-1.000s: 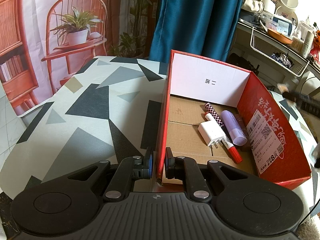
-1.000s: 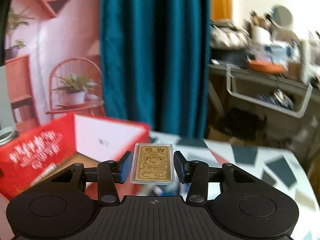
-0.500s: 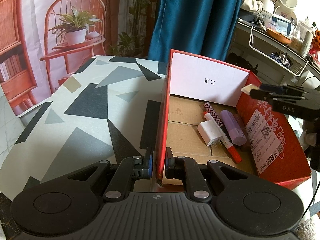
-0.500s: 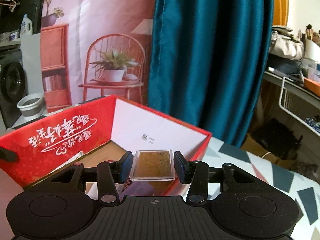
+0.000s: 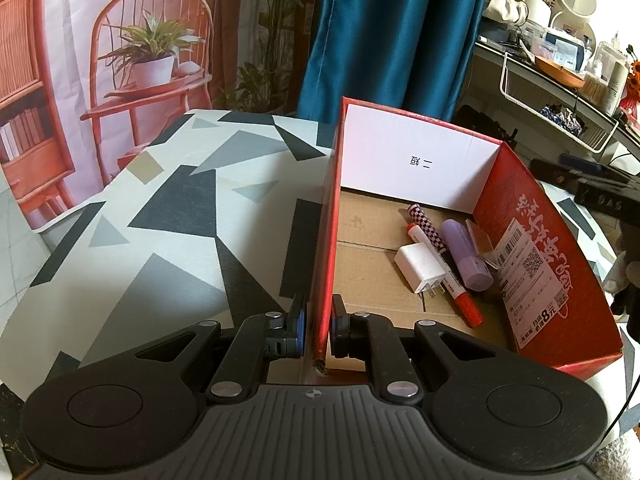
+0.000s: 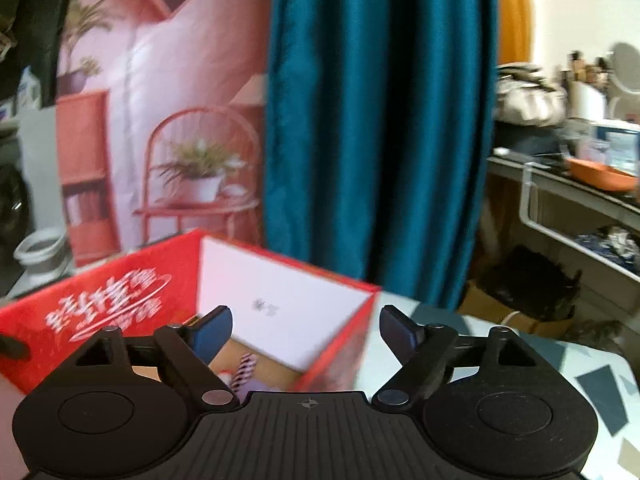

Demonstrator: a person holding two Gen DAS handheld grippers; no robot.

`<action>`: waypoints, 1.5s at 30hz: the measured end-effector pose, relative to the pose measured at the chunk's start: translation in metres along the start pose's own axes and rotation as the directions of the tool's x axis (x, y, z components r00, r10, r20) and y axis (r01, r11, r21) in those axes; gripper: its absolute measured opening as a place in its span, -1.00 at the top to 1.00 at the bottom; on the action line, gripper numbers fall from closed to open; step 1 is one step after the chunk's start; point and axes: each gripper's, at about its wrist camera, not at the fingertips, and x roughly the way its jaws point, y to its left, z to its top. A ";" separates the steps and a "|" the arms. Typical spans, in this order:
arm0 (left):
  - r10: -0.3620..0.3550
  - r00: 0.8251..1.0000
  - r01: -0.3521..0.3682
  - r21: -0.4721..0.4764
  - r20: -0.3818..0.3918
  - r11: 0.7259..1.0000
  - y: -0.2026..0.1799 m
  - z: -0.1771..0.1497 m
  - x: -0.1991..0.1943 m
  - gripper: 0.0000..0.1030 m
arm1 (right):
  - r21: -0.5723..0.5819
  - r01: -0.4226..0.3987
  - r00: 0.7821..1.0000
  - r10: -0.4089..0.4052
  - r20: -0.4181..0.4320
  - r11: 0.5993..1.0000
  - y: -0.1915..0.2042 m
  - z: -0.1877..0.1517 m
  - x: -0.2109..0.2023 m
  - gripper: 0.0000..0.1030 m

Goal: Organize rigid objects
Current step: 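Move the right tool to the blue eye-drop bottle and grasp it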

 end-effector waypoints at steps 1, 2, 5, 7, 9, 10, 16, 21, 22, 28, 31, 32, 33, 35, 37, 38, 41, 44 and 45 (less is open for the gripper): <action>0.000 1.000 0.000 0.000 0.000 1.000 0.000 0.000 0.000 0.73 | 0.015 0.022 1.000 -0.022 0.013 1.000 -0.005 -0.001 -0.003 -0.52; 0.000 1.000 0.000 -0.001 0.000 1.000 0.000 0.000 0.000 0.73 | 0.025 0.045 0.999 -0.045 0.023 0.999 -0.010 -0.003 -0.006 -0.52; 0.000 1.000 0.000 -0.002 0.000 1.000 0.000 0.000 0.000 0.73 | 0.064 0.110 0.993 -0.112 0.033 0.992 -0.028 -0.011 -0.012 -0.52; 0.002 1.000 -0.002 -0.001 0.000 1.000 0.000 0.000 0.000 0.73 | 0.093 0.134 0.991 -0.136 0.016 0.987 -0.040 -0.019 -0.012 -0.50; 0.002 1.000 -0.002 -0.001 0.001 1.000 0.000 -0.001 0.000 0.73 | 0.107 0.154 0.988 -0.154 -0.007 0.982 -0.049 -0.029 -0.010 -0.42; 0.003 1.000 -0.003 -0.001 0.001 1.000 0.000 -0.001 0.000 0.73 | 0.107 0.160 0.987 -0.159 -0.021 0.981 -0.053 -0.034 -0.008 -0.38; 0.026 1.000 -0.026 0.008 0.001 1.000 0.000 0.000 0.000 0.59 | 0.046 0.168 0.976 -0.160 -0.150 0.985 -0.056 -0.070 0.019 -0.05; 0.033 0.999 -0.033 0.015 0.004 0.999 -0.002 0.000 0.000 0.59 | 0.024 0.128 0.968 -0.120 -0.221 0.991 -0.048 -0.088 0.044 0.01; 0.033 0.999 -0.033 0.016 0.004 0.999 -0.002 0.000 0.000 0.59 | 0.014 0.122 0.966 -0.115 -0.231 0.992 -0.046 -0.090 0.049 0.02; 0.034 0.999 -0.034 0.022 0.003 0.999 -0.003 0.000 0.000 0.59 | -0.065 0.062 0.962 -0.077 -0.263 0.996 -0.040 -0.085 0.073 0.09; 0.034 0.999 -0.034 0.030 0.001 0.999 -0.003 0.001 0.000 0.59 | -0.069 0.053 0.954 -0.071 -0.291 0.996 -0.042 -0.084 0.086 0.18; 0.034 0.999 -0.034 0.032 0.001 0.999 -0.003 0.001 0.001 0.59 | -0.064 0.057 0.951 -0.073 -0.300 0.996 -0.044 -0.084 0.090 0.18; 0.034 0.999 -0.034 0.033 0.000 0.999 -0.003 0.001 0.001 0.59 | -0.058 0.062 0.949 -0.076 -0.306 0.996 -0.046 -0.086 0.092 0.17; 0.033 0.999 -0.033 0.033 0.001 0.999 -0.003 0.001 0.001 0.60 | -0.036 0.073 0.946 -0.081 -0.314 0.997 -0.050 -0.089 0.095 0.15; 0.033 0.999 -0.033 0.033 0.000 0.999 -0.003 0.001 0.001 0.60 | -0.007 0.084 0.946 -0.082 -0.314 0.996 -0.053 -0.091 0.094 0.15; 0.034 0.999 -0.034 0.033 0.000 0.999 -0.003 0.001 0.001 0.61 | 0.008 0.084 0.944 -0.077 -0.320 0.996 -0.055 -0.092 0.094 0.27; 0.033 0.999 -0.033 0.033 0.000 0.999 -0.003 0.001 0.001 0.62 | 0.034 0.079 0.940 -0.063 -0.335 0.996 -0.059 -0.096 0.090 0.47; 0.031 1.000 -0.031 0.030 0.001 0.999 -0.003 0.000 0.002 0.63 | 0.063 0.083 0.941 -0.057 -0.334 0.995 -0.060 -0.099 0.081 0.50; 0.032 1.000 -0.032 0.030 0.001 0.999 -0.003 0.000 0.002 0.64 | 0.074 0.083 0.941 -0.054 -0.334 0.994 -0.060 -0.100 0.078 0.50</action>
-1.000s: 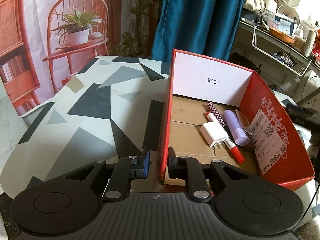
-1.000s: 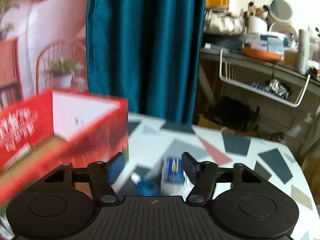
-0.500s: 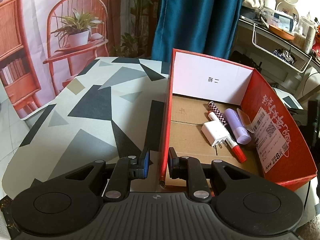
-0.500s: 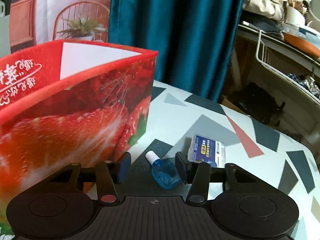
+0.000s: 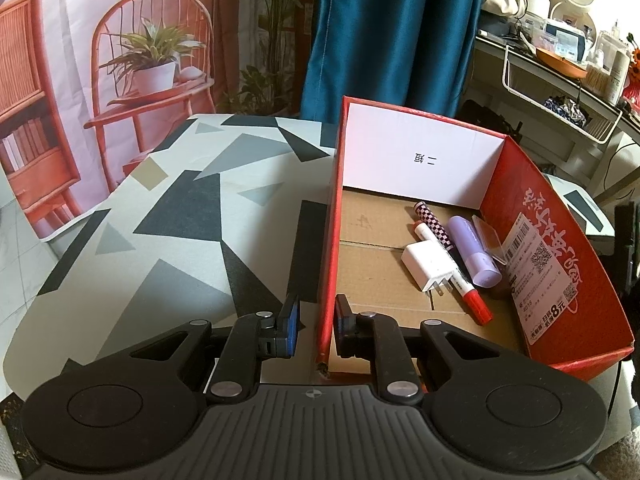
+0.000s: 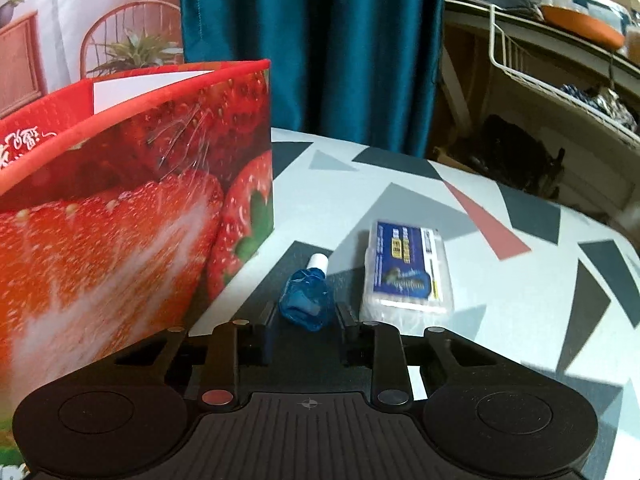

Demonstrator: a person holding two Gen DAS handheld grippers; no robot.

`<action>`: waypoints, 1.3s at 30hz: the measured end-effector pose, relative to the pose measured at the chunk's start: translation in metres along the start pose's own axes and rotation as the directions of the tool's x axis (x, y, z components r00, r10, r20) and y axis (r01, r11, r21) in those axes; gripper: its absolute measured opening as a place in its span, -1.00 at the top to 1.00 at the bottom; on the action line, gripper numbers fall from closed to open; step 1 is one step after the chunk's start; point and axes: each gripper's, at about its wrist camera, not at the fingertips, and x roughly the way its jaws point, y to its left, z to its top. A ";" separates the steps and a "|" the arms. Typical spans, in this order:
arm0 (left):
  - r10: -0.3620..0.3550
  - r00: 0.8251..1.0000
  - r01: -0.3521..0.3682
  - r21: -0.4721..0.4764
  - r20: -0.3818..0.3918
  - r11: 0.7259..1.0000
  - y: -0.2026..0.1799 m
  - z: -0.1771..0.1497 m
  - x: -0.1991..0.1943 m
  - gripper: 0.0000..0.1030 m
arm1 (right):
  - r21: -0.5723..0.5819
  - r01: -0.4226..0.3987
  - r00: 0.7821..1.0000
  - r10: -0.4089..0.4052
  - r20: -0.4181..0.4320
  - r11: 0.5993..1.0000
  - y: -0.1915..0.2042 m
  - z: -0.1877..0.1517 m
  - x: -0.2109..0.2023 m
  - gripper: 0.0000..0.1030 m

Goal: Organize rigid objects
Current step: 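Move the right tool to the blue eye-drop bottle and grasp it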

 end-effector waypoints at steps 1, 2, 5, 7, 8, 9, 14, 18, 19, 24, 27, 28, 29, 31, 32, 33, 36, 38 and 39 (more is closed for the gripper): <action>0.000 1.000 0.000 0.000 0.000 1.000 0.000 0.000 0.000 0.64 | 0.005 -0.002 1.000 0.002 0.000 1.000 0.000 -0.002 -0.003 0.50; -0.001 1.000 0.001 -0.001 0.000 1.000 0.000 0.000 0.000 0.64 | 0.009 -0.004 1.000 0.004 0.000 1.000 0.000 -0.004 -0.006 0.50; -0.005 1.000 0.005 -0.005 0.001 1.000 0.000 0.000 0.000 0.64 | 0.019 -0.015 1.000 0.015 -0.003 1.000 0.003 -0.011 -0.017 0.50; -0.007 1.000 0.007 -0.008 0.002 1.000 0.001 -0.001 0.000 0.64 | 0.018 -0.020 1.000 0.020 -0.013 1.000 0.007 -0.016 -0.026 0.50; -0.008 1.000 0.008 -0.009 0.003 1.000 0.000 -0.001 0.000 0.64 | 0.012 -0.017 1.000 0.018 -0.015 1.000 0.009 -0.019 -0.031 0.50; -0.008 1.000 0.008 -0.010 0.003 1.000 0.000 -0.001 0.000 0.64 | -0.003 -0.011 1.000 0.011 -0.020 1.000 0.012 -0.023 -0.037 0.50; -0.010 1.000 0.010 -0.015 0.006 1.000 0.001 -0.002 0.000 0.64 | -0.038 0.003 0.999 -0.005 -0.052 0.999 0.024 -0.040 -0.058 0.49; -0.011 1.000 0.011 -0.018 0.008 1.000 0.001 -0.002 -0.001 0.64 | -0.014 0.003 0.999 -0.004 -0.041 1.000 0.026 -0.047 -0.068 0.30; -0.011 1.000 0.011 -0.017 0.008 1.000 0.001 -0.002 -0.001 0.64 | -0.004 0.002 0.999 -0.003 -0.038 1.000 0.026 -0.047 -0.068 0.29; -0.010 1.000 0.010 -0.016 0.008 1.000 0.001 -0.002 -0.001 0.64 | 0.076 -0.007 1.000 0.007 0.000 0.997 0.024 -0.043 -0.061 0.25; -0.009 1.000 0.009 -0.016 0.008 1.000 0.001 -0.002 -0.001 0.64 | 0.142 0.011 1.000 -0.012 0.004 0.990 0.018 -0.042 -0.054 0.27; -0.010 1.000 0.010 -0.015 0.008 1.000 0.001 -0.002 -0.001 0.64 | 0.144 0.016 1.000 -0.018 0.012 0.989 0.019 -0.043 -0.053 0.27; -0.010 1.000 0.010 -0.015 0.008 1.000 0.001 -0.002 -0.001 0.64 | 0.139 0.020 1.000 -0.023 0.015 0.990 0.020 -0.044 -0.053 0.26; -0.009 1.000 0.009 -0.016 0.009 1.000 0.002 -0.002 -0.001 0.64 | 0.112 0.032 0.999 -0.035 0.023 0.993 0.023 -0.046 -0.053 0.29; -0.009 1.000 0.009 -0.016 0.009 1.000 0.002 -0.002 -0.001 0.64 | 0.097 0.038 0.999 -0.041 0.028 0.995 0.024 -0.048 -0.053 0.31; -0.009 1.000 0.009 -0.017 0.009 1.000 0.002 -0.001 -0.001 0.64 | 0.081 0.044 0.998 -0.047 0.036 0.996 0.026 -0.050 -0.053 0.32; -0.007 1.000 0.007 -0.019 0.010 1.000 0.001 -0.001 -0.001 0.64 | 0.069 0.055 0.997 -0.058 0.045 0.996 0.030 -0.051 -0.054 0.36; -0.007 1.000 0.007 -0.020 0.010 1.000 0.001 -0.001 -0.001 0.64 | 0.060 0.057 0.997 -0.060 0.050 0.997 0.032 -0.052 -0.055 0.42; -0.007 1.000 0.007 -0.019 0.010 1.000 0.001 -0.001 -0.001 0.64 | 0.059 0.055 0.997 -0.058 0.052 0.997 0.033 -0.053 -0.055 0.45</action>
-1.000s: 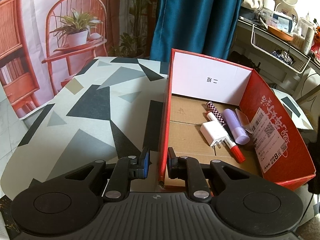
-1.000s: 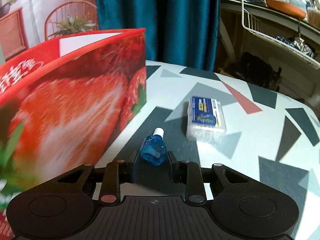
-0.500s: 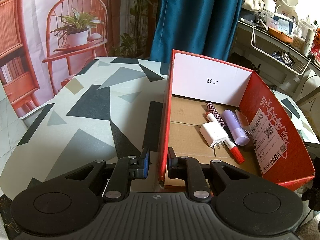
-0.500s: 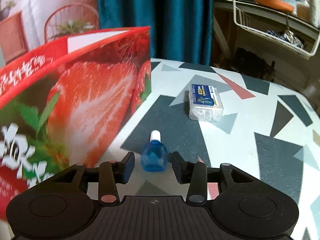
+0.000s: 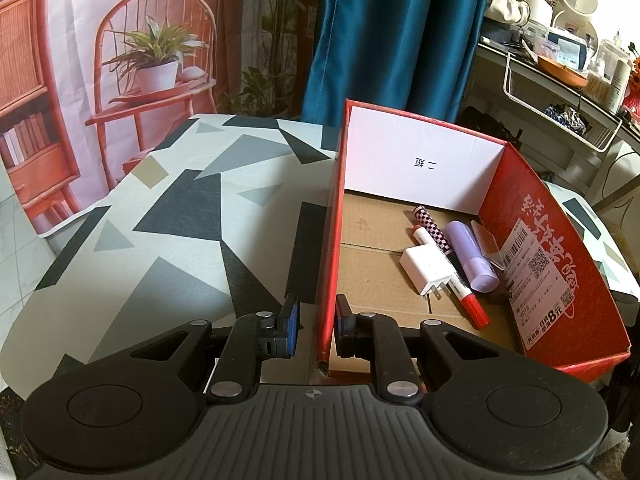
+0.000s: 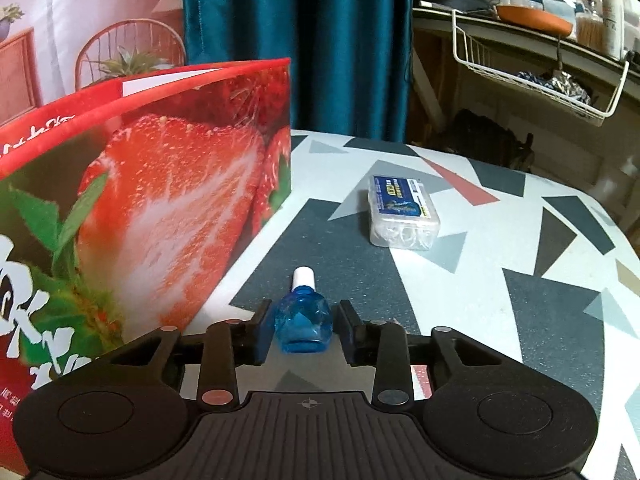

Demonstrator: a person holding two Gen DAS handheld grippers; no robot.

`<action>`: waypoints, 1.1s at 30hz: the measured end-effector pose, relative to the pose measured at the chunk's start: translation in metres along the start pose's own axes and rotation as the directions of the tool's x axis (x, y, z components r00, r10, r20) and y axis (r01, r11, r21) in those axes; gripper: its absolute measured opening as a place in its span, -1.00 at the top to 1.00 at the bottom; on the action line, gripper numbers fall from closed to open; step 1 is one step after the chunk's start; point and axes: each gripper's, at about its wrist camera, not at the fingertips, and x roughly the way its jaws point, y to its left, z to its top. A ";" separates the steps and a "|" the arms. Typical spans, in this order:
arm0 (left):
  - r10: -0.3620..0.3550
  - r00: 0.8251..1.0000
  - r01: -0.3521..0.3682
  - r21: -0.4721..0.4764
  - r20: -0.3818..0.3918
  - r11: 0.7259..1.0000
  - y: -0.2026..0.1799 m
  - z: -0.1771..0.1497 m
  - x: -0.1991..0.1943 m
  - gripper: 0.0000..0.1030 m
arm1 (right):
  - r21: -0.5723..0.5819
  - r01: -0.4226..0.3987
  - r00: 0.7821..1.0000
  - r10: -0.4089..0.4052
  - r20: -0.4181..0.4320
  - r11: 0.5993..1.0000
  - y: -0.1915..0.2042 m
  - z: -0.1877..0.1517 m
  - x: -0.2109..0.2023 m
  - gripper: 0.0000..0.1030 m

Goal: Organize rigid objects
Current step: 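Move the right tool to the blue eye-drop bottle and grasp it, then carry the blue bottle with the right tool into the red box and release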

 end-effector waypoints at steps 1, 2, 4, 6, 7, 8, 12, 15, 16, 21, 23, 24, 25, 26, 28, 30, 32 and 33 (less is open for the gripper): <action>0.000 1.000 0.000 0.000 0.000 1.000 0.000 0.000 0.000 0.64 | 0.001 -0.003 1.000 0.003 0.001 1.000 0.000 -0.001 0.000 0.45; 0.000 1.000 0.000 0.000 0.000 1.000 0.000 0.000 0.000 0.64 | 0.002 -0.005 1.000 0.005 0.001 1.000 0.000 -0.001 -0.001 0.45; 0.000 1.000 0.000 0.000 0.001 1.000 0.000 0.000 0.000 0.64 | 0.007 -0.010 1.000 0.010 0.001 1.000 -0.001 -0.001 -0.001 0.46; 0.000 1.000 0.000 0.002 0.002 1.000 0.000 0.000 0.000 0.64 | 0.009 -0.011 1.000 0.011 0.002 1.000 -0.002 -0.001 -0.002 0.47; 0.000 1.000 0.000 0.004 0.002 1.000 -0.001 0.000 0.000 0.64 | 0.011 -0.007 1.000 0.007 -0.001 1.000 -0.001 0.000 -0.002 0.47; -0.001 1.000 0.001 0.006 0.002 1.000 -0.001 0.000 0.000 0.64 | 0.017 -0.007 1.000 0.007 0.003 1.000 -0.001 0.001 -0.004 0.47; -0.008 1.000 0.008 -0.003 -0.001 1.000 0.000 0.000 0.001 0.64 | 0.041 -0.033 0.999 0.032 0.034 0.999 -0.004 0.015 -0.012 0.47; -0.011 1.000 0.011 -0.009 0.000 1.000 0.001 0.000 0.001 0.64 | 0.060 -0.042 0.996 0.037 0.080 0.997 -0.009 0.032 -0.023 0.47; -0.012 1.000 0.012 -0.012 0.000 1.000 0.001 0.000 0.000 0.64 | 0.064 -0.044 0.994 0.038 0.099 0.997 -0.011 0.039 -0.026 0.47; -0.006 1.000 0.006 -0.007 -0.002 1.000 0.000 0.000 0.001 0.63 | 0.058 -0.059 0.978 0.046 0.205 0.997 -0.013 0.084 -0.048 0.47; -0.005 1.000 0.005 -0.005 0.001 1.000 0.000 0.000 0.001 0.63 | 0.038 -0.075 0.971 0.064 0.232 0.996 -0.009 0.102 -0.053 0.47; -0.006 1.000 0.006 -0.007 0.002 1.000 0.001 0.000 0.001 0.63 | 0.014 -0.085 0.967 0.079 0.241 0.996 -0.004 0.111 -0.054 0.47; -0.008 1.000 0.008 -0.009 0.002 1.000 0.001 0.000 0.001 0.63 | -0.012 -0.094 0.965 0.094 0.243 0.995 0.002 0.118 -0.054 0.47; -0.007 1.000 0.007 -0.008 0.002 1.000 0.001 -0.001 0.001 0.63 | -0.038 -0.103 0.965 0.109 0.239 0.994 0.007 0.123 -0.053 0.47; -0.007 1.000 0.007 -0.005 0.002 1.000 0.001 -0.001 0.001 0.63 | -0.099 -0.125 0.965 0.144 0.221 0.987 0.020 0.131 -0.048 0.47; -0.002 1.000 0.002 0.003 0.000 1.000 0.000 0.000 0.001 0.63 | -0.156 -0.142 0.967 0.171 0.190 0.977 0.033 0.135 -0.040 0.47; 0.001 1.000 -0.001 0.009 0.000 1.000 -0.001 0.000 0.001 0.63 | -0.196 -0.151 0.970 0.183 0.159 0.969 0.045 0.136 -0.032 0.47; 0.002 1.000 -0.002 0.009 -0.001 1.000 -0.001 0.000 0.001 0.63 | -0.211 -0.156 0.972 0.188 0.142 0.965 0.051 0.136 -0.028 0.47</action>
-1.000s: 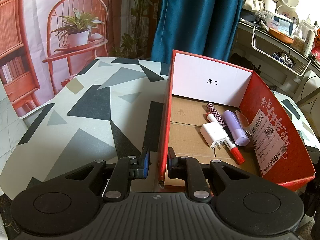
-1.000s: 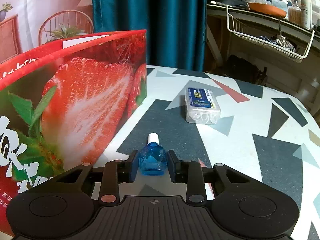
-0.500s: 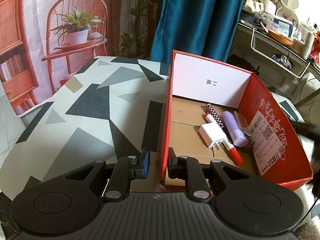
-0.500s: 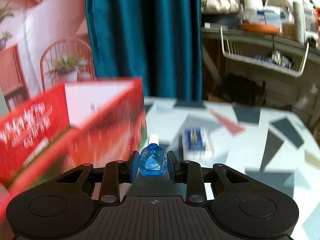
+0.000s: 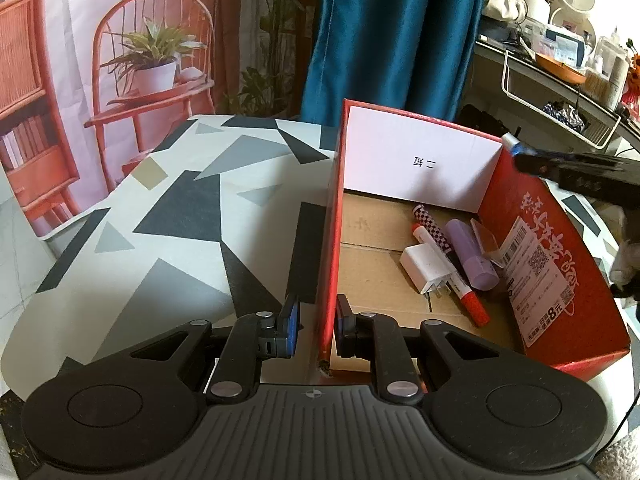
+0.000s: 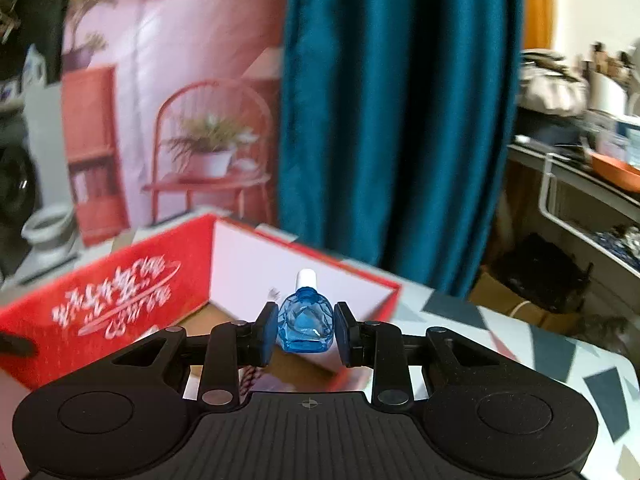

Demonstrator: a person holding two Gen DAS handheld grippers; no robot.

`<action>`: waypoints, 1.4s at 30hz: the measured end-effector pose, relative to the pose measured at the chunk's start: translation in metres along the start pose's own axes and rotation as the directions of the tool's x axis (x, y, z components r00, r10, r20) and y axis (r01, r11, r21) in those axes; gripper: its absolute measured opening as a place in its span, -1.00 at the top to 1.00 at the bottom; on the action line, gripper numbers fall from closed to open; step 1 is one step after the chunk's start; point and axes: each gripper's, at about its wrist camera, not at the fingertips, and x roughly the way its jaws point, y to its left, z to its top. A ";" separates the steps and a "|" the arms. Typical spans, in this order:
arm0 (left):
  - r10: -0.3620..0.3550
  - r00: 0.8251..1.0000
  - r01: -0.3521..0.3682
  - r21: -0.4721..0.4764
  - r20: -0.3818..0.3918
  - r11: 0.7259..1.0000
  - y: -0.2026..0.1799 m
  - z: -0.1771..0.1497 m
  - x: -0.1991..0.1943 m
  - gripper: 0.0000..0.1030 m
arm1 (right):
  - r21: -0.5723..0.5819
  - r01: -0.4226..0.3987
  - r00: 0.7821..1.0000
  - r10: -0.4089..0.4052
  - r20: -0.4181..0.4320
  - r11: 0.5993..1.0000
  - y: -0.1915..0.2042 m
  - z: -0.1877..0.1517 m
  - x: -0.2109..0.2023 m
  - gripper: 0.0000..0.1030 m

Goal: Organize rigid objects
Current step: 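Carry the blue bottle with the right tool into the red box and release, then move the right tool to the clear floss-pick box and grasp it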

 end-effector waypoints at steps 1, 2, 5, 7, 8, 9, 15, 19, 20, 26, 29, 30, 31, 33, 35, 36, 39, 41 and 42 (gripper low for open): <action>0.000 1.000 0.000 0.000 0.000 1.000 0.000 0.000 0.000 0.62 | -0.011 -0.005 1.000 0.005 -0.015 1.000 0.003 0.000 0.005 0.47; 0.000 1.000 0.000 0.000 0.001 1.000 0.000 0.000 0.000 0.62 | -0.017 -0.008 1.000 0.008 -0.025 1.000 0.007 -0.002 0.007 0.47; 0.000 1.000 0.000 0.000 0.000 1.000 0.000 0.000 0.000 0.62 | -0.018 -0.024 0.998 0.023 -0.053 1.000 0.013 -0.006 0.012 0.46; 0.000 1.000 0.000 -0.001 0.000 1.000 0.000 0.000 0.000 0.62 | -0.023 -0.033 0.997 0.031 -0.066 0.999 0.015 -0.008 0.013 0.46; 0.000 1.000 0.000 -0.001 0.001 1.000 0.000 0.000 0.000 0.62 | -0.025 -0.037 0.997 0.035 -0.066 0.999 0.017 -0.009 0.013 0.44; 0.001 1.000 -0.001 0.000 0.001 1.000 0.000 0.000 0.000 0.62 | -0.022 -0.042 0.997 0.040 -0.064 0.999 0.017 -0.010 0.012 0.39; -0.001 1.000 0.001 -0.002 0.001 1.000 0.000 0.000 0.000 0.62 | 0.007 -0.047 0.999 0.047 -0.018 0.999 0.009 -0.011 0.002 0.22; -0.001 1.000 0.001 -0.002 0.001 1.000 0.000 0.000 0.000 0.62 | 0.071 -0.031 0.998 0.028 0.056 0.997 -0.009 -0.013 -0.013 -0.27; -0.001 1.000 0.001 -0.002 0.002 1.000 0.000 0.000 0.000 0.62 | 0.094 -0.032 0.997 0.025 0.074 0.995 -0.015 -0.014 -0.017 -0.49; -0.004 1.000 0.004 -0.013 0.002 1.000 0.000 0.000 0.001 0.62 | 0.246 0.054 0.982 -0.096 0.160 0.968 -0.057 -0.033 -0.033 -0.99; -0.004 1.000 0.004 -0.016 -0.001 1.000 0.000 0.000 0.001 0.62 | 0.311 0.115 0.980 -0.158 0.118 0.943 -0.080 -0.048 -0.028 -0.99; -0.003 1.000 0.003 -0.015 -0.001 1.000 0.000 0.000 0.001 0.62 | 0.321 0.131 0.979 -0.172 0.105 0.938 -0.085 -0.054 -0.027 -0.99; -0.002 1.000 0.002 -0.013 -0.001 1.000 0.000 0.000 0.001 0.62 | 0.330 0.154 0.978 -0.192 0.084 0.931 -0.092 -0.061 -0.024 -0.99; 0.001 1.000 -0.001 -0.010 -0.001 1.000 0.000 0.000 0.001 0.62 | 0.337 0.188 0.976 -0.214 0.040 0.922 -0.102 -0.073 -0.013 -0.99; 0.003 1.000 -0.003 -0.005 -0.002 1.000 -0.001 0.000 0.001 0.62 | 0.331 0.212 0.975 -0.224 -0.001 0.919 -0.108 -0.081 0.000 -0.99; 0.003 1.000 -0.003 -0.005 -0.001 1.000 -0.001 0.000 0.001 0.62 | 0.322 0.224 0.973 -0.229 -0.023 0.920 -0.110 -0.085 0.008 -0.99; 0.003 1.000 -0.003 -0.008 -0.005 1.000 0.000 0.000 0.001 0.59 | 0.300 0.252 0.968 -0.240 -0.077 0.920 -0.112 -0.093 0.027 -0.93; 0.004 1.000 -0.004 -0.004 -0.006 1.000 0.000 0.001 0.001 0.59 | 0.295 0.274 0.961 -0.247 -0.124 0.916 -0.113 -0.096 0.042 -0.85; 0.005 1.000 -0.005 -0.003 -0.006 1.000 0.000 0.001 0.001 0.59 | 0.293 0.285 0.956 -0.250 -0.151 0.913 -0.114 -0.096 0.051 -0.75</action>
